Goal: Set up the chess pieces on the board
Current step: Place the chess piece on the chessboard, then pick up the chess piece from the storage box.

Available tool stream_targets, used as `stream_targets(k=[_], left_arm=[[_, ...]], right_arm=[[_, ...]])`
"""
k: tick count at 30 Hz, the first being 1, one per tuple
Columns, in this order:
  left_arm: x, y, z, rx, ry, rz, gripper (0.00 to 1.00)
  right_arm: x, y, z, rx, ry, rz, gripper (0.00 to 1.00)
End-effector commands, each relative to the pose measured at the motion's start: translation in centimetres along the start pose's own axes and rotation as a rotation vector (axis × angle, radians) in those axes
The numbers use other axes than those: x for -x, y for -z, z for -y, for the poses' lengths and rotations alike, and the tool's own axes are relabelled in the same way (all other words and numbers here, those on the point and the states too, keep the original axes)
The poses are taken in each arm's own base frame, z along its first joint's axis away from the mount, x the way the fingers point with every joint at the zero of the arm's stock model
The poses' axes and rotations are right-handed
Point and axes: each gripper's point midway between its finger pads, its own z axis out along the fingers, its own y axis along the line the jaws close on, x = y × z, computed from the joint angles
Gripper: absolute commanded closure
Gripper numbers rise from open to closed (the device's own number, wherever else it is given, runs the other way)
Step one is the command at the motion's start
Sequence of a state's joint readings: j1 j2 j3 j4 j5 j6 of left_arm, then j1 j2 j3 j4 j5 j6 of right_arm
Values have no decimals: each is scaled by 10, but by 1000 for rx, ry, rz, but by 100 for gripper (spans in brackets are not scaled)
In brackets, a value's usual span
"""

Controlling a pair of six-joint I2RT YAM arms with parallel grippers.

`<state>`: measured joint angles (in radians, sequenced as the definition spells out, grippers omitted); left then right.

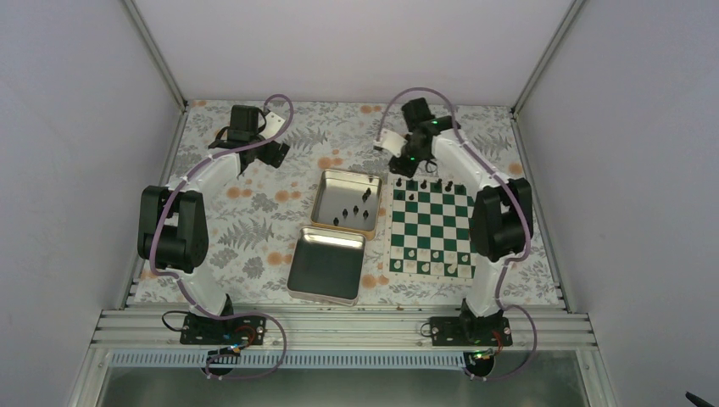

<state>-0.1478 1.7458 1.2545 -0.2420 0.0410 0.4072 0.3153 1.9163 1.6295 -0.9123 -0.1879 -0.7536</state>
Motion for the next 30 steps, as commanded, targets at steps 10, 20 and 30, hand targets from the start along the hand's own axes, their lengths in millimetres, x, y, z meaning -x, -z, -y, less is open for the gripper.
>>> stream_targets(k=[10, 20, 30], left_arm=[[14, 8, -4, 9, 1, 39, 0], [14, 9, -4, 11, 0, 44, 0], [13, 9, -5, 16, 0, 41, 0]], right_arm=[[60, -49, -86, 150, 217, -26, 70], [51, -74, -126, 269, 261, -66, 69], [43, -89, -136, 292, 269, -98, 68]])
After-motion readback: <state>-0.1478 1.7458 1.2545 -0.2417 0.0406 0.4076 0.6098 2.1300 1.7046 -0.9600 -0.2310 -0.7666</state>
